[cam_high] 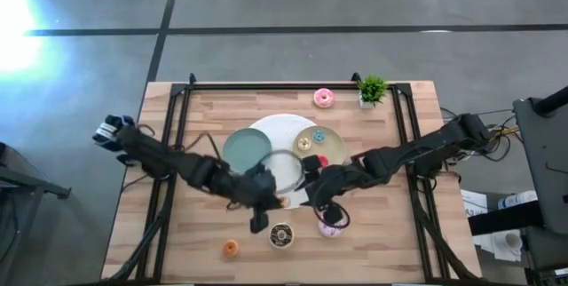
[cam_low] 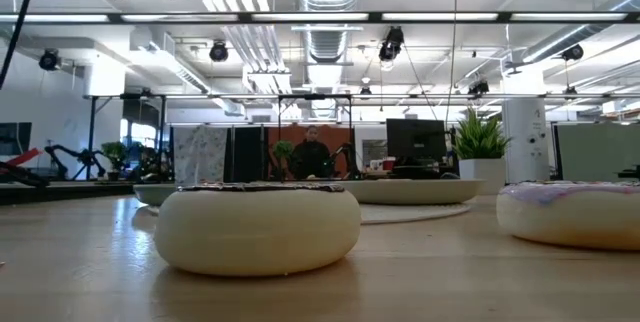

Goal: Pick & Place donuts
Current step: Put the small orange donut on the brown plate

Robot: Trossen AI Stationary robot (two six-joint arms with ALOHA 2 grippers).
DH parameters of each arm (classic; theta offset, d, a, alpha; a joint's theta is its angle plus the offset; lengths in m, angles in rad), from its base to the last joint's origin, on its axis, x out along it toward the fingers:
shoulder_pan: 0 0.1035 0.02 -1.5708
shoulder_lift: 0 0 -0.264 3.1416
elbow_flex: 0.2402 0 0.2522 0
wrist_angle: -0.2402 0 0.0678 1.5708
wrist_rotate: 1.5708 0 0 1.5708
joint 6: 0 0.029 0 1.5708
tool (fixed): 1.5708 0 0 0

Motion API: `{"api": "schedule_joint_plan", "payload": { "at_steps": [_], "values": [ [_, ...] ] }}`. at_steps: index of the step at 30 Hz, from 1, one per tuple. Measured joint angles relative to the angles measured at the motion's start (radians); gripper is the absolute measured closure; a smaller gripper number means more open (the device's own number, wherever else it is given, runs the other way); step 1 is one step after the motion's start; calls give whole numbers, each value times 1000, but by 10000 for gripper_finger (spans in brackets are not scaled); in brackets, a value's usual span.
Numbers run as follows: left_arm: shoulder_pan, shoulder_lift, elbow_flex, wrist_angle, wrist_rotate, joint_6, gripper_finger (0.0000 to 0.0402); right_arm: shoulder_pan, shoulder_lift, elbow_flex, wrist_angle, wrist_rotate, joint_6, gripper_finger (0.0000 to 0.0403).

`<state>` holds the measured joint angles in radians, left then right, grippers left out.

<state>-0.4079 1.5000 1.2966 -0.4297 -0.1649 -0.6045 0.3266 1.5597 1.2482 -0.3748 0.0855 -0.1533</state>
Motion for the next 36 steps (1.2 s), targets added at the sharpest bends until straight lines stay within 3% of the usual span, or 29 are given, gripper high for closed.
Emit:
{"api": "schedule_joint_plan", "payload": {
  "at_steps": [10,18,28,32,36],
  "values": [
    [114,-41,-7,99,143,22,401,2,-1,73,-2,90,-67,220],
    [123,-26,-8,106,151,23,402,2,-1,68,-1,101,-64,228],
    [158,-13,-9,120,143,35,399,-12,-1,68,-16,65,-21,321],
    [158,-13,-9,120,47,36,379,-45,-1,68,-43,8,74,365],
    [161,-13,-9,120,-54,52,335,-84,-1,66,-100,-13,150,388]
  ]
}}
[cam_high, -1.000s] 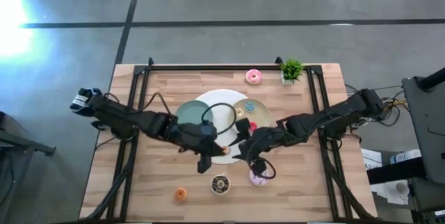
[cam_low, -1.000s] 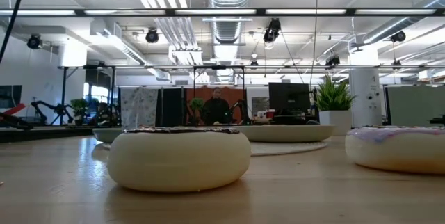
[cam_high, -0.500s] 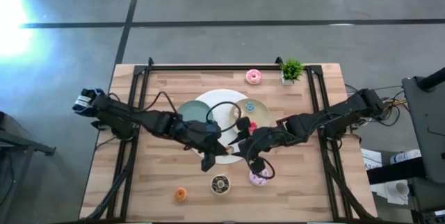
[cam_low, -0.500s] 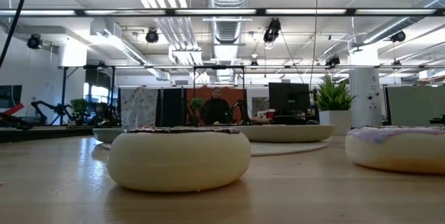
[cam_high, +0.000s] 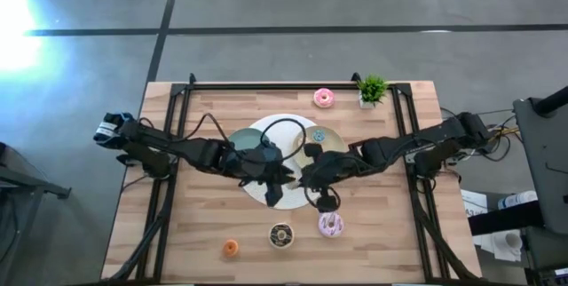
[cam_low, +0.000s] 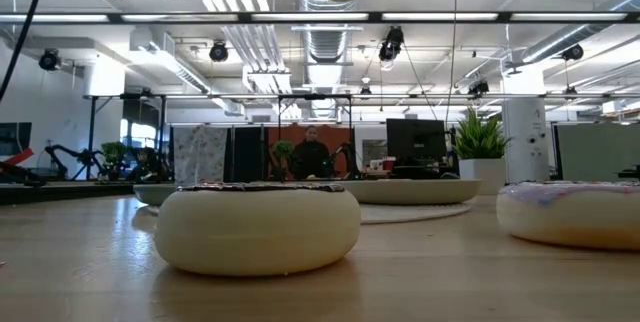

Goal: Pick & Place donuts
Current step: Put the small orange donut on the brown plate

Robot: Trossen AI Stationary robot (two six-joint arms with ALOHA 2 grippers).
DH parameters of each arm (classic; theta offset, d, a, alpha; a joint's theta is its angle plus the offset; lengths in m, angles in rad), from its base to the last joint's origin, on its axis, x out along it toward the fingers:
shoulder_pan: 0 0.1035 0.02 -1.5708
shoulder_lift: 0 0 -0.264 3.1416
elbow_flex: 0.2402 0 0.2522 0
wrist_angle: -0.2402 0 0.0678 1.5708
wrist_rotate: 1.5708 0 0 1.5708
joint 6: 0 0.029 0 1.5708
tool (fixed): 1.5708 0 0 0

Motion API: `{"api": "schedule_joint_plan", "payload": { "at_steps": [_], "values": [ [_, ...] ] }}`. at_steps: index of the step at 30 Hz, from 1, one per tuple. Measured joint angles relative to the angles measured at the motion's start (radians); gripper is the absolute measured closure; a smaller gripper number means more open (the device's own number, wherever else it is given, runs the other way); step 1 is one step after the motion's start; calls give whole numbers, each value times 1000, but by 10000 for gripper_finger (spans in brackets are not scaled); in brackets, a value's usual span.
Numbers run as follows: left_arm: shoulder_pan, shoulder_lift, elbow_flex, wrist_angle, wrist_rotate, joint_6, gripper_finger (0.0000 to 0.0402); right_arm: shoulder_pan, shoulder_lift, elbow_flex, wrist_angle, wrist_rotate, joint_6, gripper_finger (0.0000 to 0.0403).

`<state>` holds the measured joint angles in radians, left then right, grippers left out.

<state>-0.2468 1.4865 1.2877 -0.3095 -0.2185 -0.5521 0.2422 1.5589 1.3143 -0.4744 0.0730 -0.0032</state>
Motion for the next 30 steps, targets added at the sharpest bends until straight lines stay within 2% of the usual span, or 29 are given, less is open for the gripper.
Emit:
{"api": "schedule_joint_plan", "payload": {
  "at_steps": [6,8,11,16,20,27,30],
  "values": [
    [-1,-3,0,-124,-236,60,267,-135,0,-7,-214,-8,178,387],
    [-2,-14,0,-174,-276,66,256,-211,2,-26,-299,-56,242,387],
    [-4,-24,0,-201,-285,34,249,-328,5,-79,-362,-114,283,387],
    [-19,-28,0,-204,-284,-19,248,-501,16,-185,-348,-153,284,387],
    [-40,-28,0,-205,-283,-34,248,-607,56,-264,-309,-300,267,387],
    [-62,-28,0,-206,-318,-63,248,-625,117,-310,-200,-331,235,378],
    [-64,-28,0,-207,-323,-80,248,-625,126,-292,-204,-257,214,351]
  ]
}}
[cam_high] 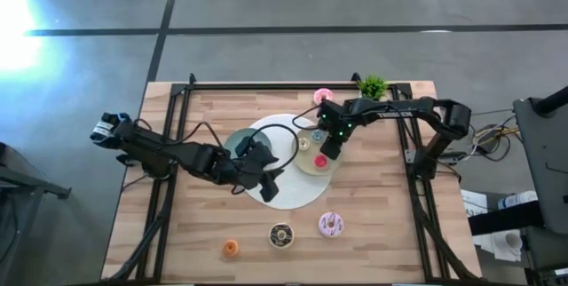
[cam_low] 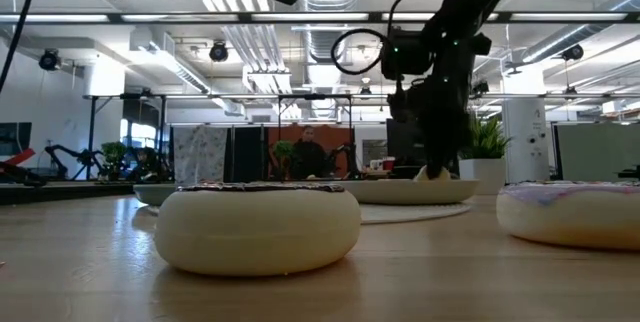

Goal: Pick & Place donuts
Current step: Put the small orange donut on the brown plate

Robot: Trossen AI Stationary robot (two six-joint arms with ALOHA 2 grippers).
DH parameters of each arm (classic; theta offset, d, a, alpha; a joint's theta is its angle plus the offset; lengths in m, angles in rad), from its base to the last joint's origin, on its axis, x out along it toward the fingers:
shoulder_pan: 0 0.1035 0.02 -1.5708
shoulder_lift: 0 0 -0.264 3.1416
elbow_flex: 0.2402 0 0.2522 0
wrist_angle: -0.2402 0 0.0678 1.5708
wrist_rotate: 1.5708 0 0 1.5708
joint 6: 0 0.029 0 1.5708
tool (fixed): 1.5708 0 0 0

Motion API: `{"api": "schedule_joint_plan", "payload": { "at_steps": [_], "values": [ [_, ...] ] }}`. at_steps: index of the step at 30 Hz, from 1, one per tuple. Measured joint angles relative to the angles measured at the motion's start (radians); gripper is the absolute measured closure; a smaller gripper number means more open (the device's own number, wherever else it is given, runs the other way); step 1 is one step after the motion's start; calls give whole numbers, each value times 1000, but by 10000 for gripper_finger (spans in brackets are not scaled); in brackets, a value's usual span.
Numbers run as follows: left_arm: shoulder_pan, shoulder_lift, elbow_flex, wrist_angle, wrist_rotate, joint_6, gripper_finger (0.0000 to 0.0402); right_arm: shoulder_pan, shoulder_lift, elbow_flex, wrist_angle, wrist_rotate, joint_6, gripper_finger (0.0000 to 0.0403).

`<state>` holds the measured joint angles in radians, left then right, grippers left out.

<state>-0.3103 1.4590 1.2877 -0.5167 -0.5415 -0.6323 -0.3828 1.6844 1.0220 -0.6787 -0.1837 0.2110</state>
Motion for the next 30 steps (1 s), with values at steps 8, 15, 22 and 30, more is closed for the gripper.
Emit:
{"api": "schedule_joint_plan", "payload": {
  "at_steps": [8,15,22,30],
  "values": [
    [-1,0,0,0,-1,-23,248,9,-7,54,-15,201,-67,267],
    [-22,0,0,-46,3,-24,248,28,-31,74,-32,222,-178,237],
    [-145,-1,-73,-146,147,-26,248,169,-162,50,-25,89,-397,244],
    [-413,58,-193,-121,350,-217,248,364,-200,48,-17,103,-375,252]
  ]
}}
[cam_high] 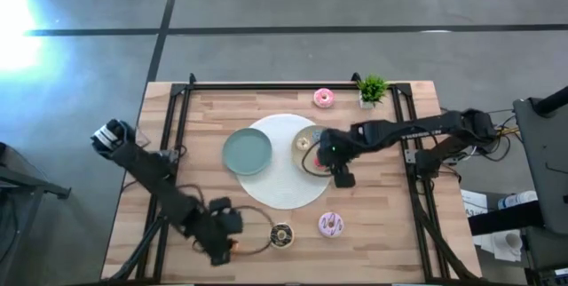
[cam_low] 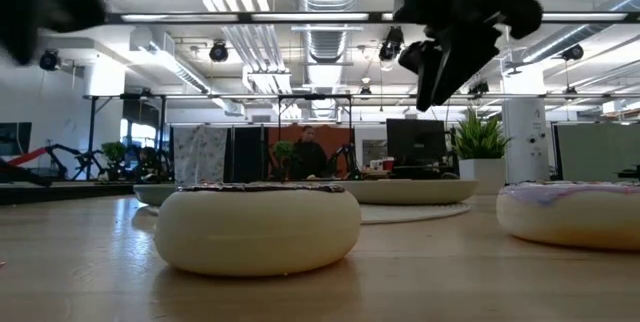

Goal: Pick & Place donuts
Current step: Put the small orange donut on the brown plate

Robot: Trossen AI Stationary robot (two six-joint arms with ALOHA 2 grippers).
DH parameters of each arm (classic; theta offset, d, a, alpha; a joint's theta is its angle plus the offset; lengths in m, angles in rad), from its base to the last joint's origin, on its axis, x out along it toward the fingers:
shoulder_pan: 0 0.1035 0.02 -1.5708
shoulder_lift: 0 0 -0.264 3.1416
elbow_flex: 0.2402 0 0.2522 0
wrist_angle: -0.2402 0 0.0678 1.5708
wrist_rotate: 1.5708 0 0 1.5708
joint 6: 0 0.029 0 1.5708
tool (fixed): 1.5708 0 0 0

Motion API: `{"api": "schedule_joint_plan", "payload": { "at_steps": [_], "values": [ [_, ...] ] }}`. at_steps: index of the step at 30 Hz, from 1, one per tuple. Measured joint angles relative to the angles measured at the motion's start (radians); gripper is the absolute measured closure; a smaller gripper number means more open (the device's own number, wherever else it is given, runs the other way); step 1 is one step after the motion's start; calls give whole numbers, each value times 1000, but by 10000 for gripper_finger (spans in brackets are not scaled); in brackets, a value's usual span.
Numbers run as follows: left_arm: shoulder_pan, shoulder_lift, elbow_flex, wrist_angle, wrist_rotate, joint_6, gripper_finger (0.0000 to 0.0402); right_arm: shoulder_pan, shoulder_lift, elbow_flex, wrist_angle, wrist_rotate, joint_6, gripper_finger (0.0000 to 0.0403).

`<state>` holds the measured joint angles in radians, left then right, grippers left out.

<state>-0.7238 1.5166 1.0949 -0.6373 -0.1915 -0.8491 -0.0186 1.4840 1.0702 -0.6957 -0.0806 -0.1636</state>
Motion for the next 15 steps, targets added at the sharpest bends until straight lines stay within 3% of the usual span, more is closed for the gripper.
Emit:
{"api": "schedule_joint_plan", "payload": {
  "at_steps": [6,11,15],
  "values": [
    [-145,81,37,1,-61,-191,250,56,11,-10,53,35,75,251],
    [-213,239,146,-3,-57,-137,262,55,23,-17,100,43,117,251],
    [-229,376,249,-139,-64,-136,274,56,33,-18,112,55,146,250]
  ]
}}
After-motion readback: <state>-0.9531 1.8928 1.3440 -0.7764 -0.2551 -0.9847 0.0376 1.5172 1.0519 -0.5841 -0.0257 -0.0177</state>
